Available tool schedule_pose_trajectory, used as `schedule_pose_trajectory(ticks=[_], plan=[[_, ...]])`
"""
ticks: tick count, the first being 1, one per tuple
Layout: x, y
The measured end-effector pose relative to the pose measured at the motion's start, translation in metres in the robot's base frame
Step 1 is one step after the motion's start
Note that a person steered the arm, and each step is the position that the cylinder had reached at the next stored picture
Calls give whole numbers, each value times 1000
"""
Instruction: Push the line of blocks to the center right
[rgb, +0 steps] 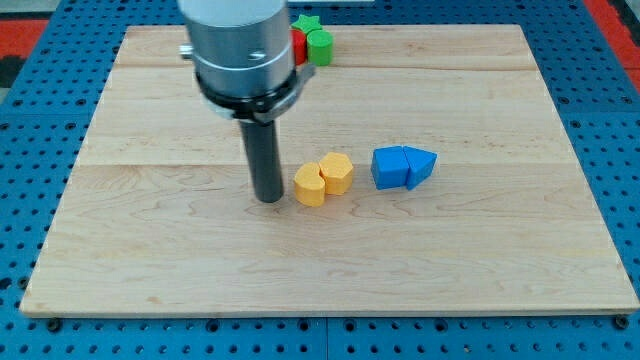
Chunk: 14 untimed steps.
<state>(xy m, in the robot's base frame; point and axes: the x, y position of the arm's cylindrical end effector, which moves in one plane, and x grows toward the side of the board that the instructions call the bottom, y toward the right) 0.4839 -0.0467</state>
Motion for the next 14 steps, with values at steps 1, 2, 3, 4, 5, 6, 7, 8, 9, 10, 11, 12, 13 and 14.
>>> schedule_pose_trajectory(ticks=[1, 2, 3, 4, 5, 6, 7, 8, 9, 10, 11, 12, 13, 14], plan=[[-26, 43], [-46, 90], [-51, 131], [-54, 153], [-54, 119], [-57, 79], [-77, 105], [-82, 142], [-82, 166], [-80, 167], [-61, 123], [-9, 119], [29, 144], [34, 181]])
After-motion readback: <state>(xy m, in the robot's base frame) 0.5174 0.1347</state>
